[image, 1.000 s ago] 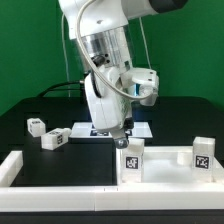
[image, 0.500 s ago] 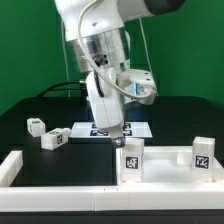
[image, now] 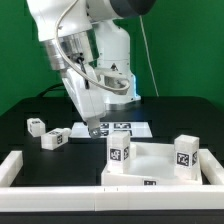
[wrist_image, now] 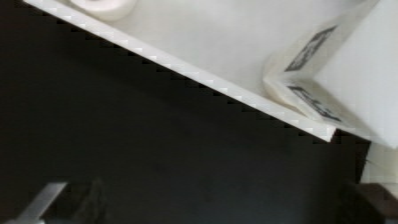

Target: Assemble square table

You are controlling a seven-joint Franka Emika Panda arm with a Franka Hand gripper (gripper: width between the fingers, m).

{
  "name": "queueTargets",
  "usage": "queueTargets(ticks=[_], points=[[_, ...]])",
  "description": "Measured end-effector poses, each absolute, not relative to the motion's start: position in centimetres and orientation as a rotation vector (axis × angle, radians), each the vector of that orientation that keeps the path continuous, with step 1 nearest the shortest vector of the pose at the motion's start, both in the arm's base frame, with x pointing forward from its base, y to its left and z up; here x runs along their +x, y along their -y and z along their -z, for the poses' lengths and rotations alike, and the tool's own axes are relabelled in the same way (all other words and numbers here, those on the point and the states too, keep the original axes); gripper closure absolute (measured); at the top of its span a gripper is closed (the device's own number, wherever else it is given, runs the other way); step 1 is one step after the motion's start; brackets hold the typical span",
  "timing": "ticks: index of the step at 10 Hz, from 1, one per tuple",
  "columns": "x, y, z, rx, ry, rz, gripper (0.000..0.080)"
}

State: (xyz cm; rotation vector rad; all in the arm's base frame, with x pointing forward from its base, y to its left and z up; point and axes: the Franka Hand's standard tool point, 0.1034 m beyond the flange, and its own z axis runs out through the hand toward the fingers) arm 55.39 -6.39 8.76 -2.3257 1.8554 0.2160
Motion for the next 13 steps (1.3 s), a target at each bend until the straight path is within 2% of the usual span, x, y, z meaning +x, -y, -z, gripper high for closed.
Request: queueTargets(ticks=[2,5,7,12,13], points=[[55.4,5.5,-8.9,-2.229,-1.956,-0.239,0.0151],[53.5,0.2,-9.6,-2.032,-2.178,-0.31,0.0151],[53.1,-3.1,-8.7,-2.005,-2.24,-0.335,0.0151],[52.8,-2.9,-8.5,-2.015,-2.238,-0.335,0.0151],[51.5,-3.5,-7.8,-2.0,-2.274,-0.356,0.0151]])
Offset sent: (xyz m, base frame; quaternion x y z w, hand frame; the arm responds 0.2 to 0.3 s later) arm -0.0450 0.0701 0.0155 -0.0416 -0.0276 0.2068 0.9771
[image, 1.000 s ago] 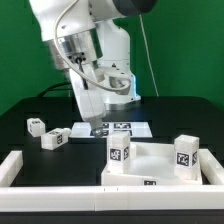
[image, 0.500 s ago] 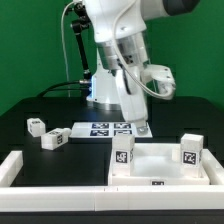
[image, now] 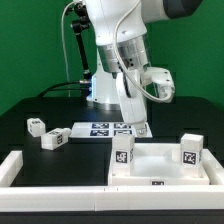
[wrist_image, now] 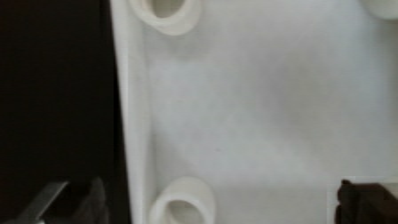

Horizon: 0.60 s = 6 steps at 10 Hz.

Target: Assemble square table

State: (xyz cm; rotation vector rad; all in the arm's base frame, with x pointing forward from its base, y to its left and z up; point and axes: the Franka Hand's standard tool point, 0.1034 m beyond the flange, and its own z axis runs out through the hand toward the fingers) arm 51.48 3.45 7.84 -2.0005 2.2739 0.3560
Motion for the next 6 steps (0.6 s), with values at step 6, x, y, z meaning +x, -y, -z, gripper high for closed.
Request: queueTargets(ticks=[6], points=[[47.2,-4.8,-3.3,-1.915,-2.368,-0.143,0.0151]])
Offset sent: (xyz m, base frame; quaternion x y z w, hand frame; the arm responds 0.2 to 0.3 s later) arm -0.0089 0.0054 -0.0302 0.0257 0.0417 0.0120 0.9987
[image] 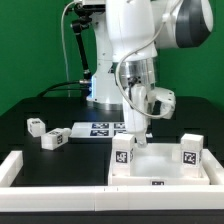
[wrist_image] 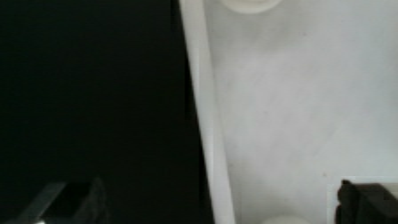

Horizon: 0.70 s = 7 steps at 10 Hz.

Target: Assemble square table

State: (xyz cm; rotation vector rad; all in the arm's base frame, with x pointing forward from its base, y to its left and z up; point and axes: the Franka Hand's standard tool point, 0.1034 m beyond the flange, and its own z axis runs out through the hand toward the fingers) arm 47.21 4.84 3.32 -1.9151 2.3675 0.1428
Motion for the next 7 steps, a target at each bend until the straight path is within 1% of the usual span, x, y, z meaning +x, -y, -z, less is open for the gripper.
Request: queueTargets(ticks=[3,5,7], points=[[47.1,-4.8,-3.1,-1.921,-2.368,-0.143,0.0151],[46.6,-5.4,-1.8,-1.951,-2.371,-0.168,0.0151],[46.2,-5.3,-1.1,-1.986,-2.36,-0.185,0.0151]])
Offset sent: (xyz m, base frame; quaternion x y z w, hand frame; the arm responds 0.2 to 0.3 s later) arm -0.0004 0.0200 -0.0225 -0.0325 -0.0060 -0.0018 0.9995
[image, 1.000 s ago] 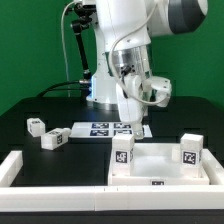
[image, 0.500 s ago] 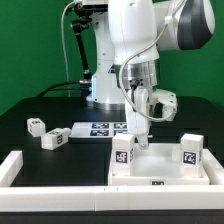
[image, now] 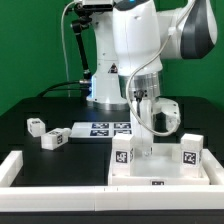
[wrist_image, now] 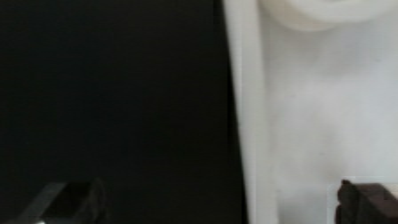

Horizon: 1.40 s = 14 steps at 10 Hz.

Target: Assemble square table

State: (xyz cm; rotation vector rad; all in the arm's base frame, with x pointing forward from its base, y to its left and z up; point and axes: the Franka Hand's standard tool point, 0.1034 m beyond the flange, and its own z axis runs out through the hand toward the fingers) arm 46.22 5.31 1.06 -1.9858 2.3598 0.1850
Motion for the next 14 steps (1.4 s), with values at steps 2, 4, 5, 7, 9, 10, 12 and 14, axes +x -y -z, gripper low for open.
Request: queueTargets(ticks=[2,4,5,7,9,10,12,14], points=[[46.22,-5.35,-1.05,-1.987,-2.359,-0.184,0.0151],[46.19,-5.33,-1.02,-1.987,-2.36,-0.185,0.039],[46.18,-5.33,-1.01,-1.987,-2.36,-0.185,0.039],[46.18,-5.32,-1.0,-1.988,-2.359,-0.184,0.0717],[46.49,-5.22,-1.14,-1.987,-2.354,-0.162,0.0731],[46.53,-5.2,-1.15,-1.987,-2.353,-0.159,0.0731],[46.55,-5.19,-1.16,-1.986,-2.353,-0.157,0.0731],[46.56,-5.18,-1.16,-1.986,-2.353,-0.157,0.0731]])
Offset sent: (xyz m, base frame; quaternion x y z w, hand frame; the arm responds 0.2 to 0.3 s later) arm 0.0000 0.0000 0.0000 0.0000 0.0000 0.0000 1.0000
